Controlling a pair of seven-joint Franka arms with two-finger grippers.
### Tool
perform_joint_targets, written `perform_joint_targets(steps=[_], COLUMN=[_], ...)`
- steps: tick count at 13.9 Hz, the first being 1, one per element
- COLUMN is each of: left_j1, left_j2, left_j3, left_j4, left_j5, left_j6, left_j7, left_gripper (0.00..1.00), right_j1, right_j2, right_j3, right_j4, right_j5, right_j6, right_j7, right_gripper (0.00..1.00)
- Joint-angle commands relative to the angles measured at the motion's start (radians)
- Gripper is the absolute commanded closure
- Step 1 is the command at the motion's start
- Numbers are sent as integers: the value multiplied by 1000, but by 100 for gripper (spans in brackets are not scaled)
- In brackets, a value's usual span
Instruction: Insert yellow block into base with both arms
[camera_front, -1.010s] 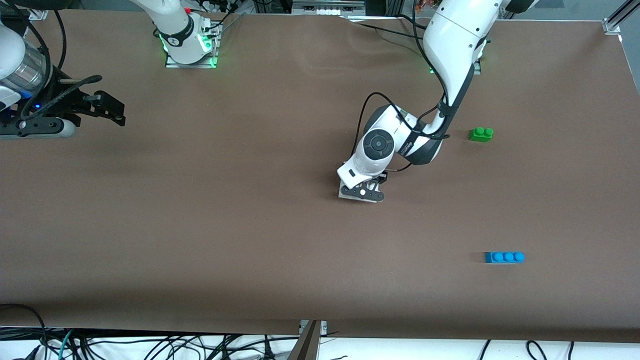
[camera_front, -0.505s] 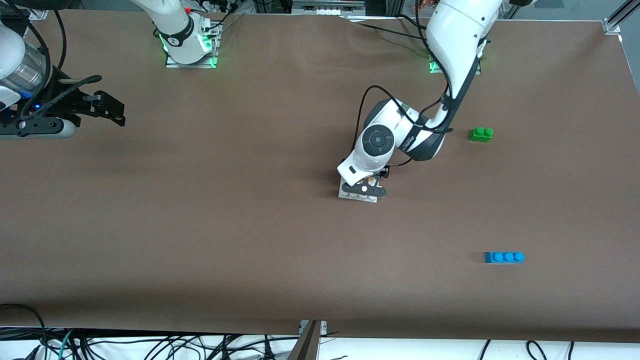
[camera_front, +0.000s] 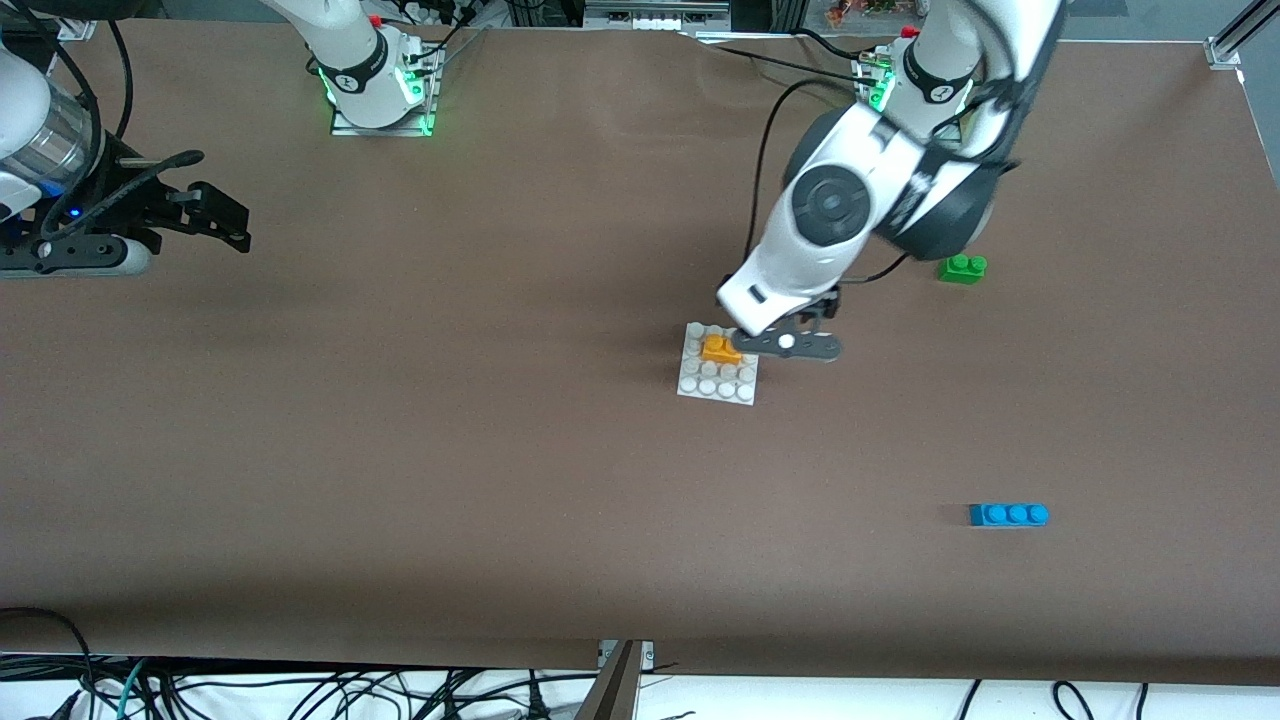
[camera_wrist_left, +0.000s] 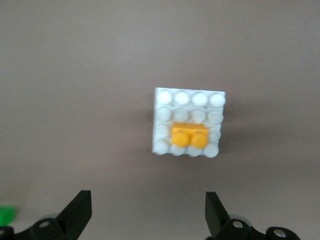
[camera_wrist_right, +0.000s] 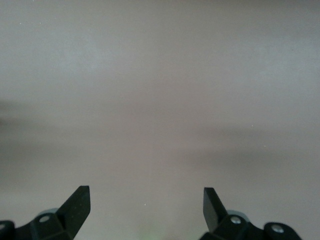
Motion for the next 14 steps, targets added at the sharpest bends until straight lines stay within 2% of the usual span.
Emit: perform_joint_targets(steps=[1,5,8,10,11,14], left_j1=[90,262,377,405,404,403], left_j2=[-87,-153,-182,-219,-245,-346], left_j3=[-6,-7,-7,-1,29,56], left_j4=[44,107,118,89,56,-111], left_j5=[9,5,-1,3,-3,6], left_j6=[-118,-191,-196,-187,-182,-57], left_j7=[32,133,196,315,357,367], left_gripper=[0,0,0,0,0,0], right_j1=[-8,-8,-8,-8,-8,-7], right_j2=[2,2,2,2,2,2], right_j3=[3,3,3,3,3,3], right_j4=[11,11,11,11,11,11], right_j5=[8,9,9,9,8,9], right_j6=[-2,0,-2,0,0,3], right_j7=[-20,-20,-20,-20,-20,-20], right_gripper=[0,0,0,0,0,0])
